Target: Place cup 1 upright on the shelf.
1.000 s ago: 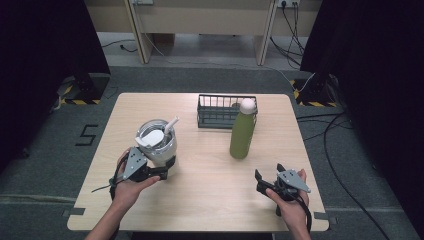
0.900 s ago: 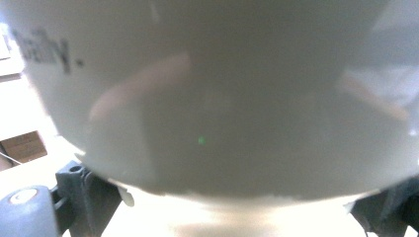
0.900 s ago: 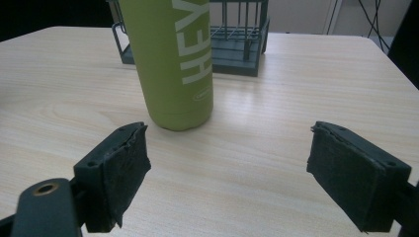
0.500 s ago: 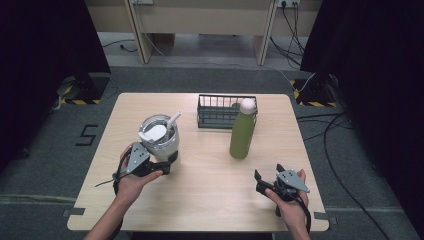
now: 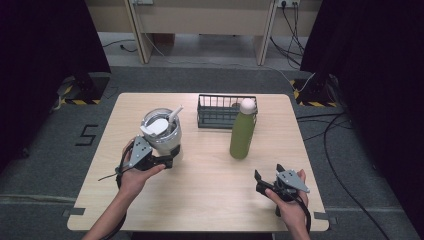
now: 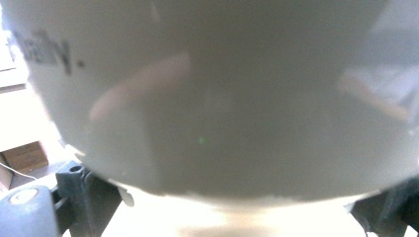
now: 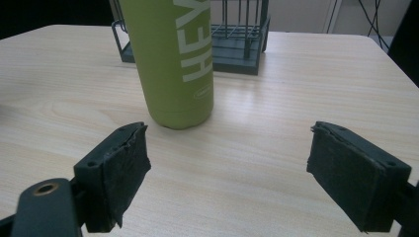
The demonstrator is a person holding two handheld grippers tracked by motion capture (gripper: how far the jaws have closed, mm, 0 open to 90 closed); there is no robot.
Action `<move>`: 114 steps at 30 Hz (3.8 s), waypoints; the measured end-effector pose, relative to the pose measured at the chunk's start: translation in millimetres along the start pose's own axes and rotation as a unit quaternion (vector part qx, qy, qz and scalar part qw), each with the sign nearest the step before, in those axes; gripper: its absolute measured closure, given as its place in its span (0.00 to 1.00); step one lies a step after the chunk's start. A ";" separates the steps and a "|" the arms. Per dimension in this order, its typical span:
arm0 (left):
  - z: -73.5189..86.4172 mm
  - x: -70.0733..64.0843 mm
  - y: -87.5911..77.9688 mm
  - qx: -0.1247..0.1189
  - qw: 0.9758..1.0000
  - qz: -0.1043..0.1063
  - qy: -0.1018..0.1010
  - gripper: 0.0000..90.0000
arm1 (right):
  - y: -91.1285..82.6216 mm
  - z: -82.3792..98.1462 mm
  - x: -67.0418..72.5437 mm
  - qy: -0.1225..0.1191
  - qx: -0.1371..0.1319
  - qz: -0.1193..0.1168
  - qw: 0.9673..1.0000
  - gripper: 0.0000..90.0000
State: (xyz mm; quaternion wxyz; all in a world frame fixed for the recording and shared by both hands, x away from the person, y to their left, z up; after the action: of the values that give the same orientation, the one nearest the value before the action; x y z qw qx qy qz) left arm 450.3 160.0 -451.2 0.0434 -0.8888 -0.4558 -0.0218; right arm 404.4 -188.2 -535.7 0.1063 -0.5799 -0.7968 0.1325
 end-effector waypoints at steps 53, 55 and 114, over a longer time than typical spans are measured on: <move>-27.6 -0.7 50.0 -0.021 1.000 0.008 0.009 0.10 | 1.5 -0.3 0.2 0.003 -0.001 0.002 1.000 0.17; -28.1 -1.1 52.3 -0.023 1.000 0.010 0.006 0.10 | 1.7 0.0 0.2 0.002 -0.001 0.002 1.000 0.17; -42.6 -0.3 110.1 -0.031 0.999 0.010 0.004 0.10 | 2.1 0.8 1.3 -0.006 -0.001 0.003 1.000 0.17</move>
State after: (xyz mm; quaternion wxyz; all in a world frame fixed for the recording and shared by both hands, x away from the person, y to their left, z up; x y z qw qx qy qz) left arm 539.5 91.7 -415.2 0.0181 -0.8942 -0.4456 -0.0388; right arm 405.6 -186.4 -537.2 0.1001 -0.5816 -0.7958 0.1358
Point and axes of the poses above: each handheld gripper's, and its own axes: y roughly forward along the jaws, z roughly out of its underside, x roughly to its left, the point moved 8 cm from there along y, roughly forward along the jaws, and after that the axes turned 1 degree about -y, right-handed, at the moved point
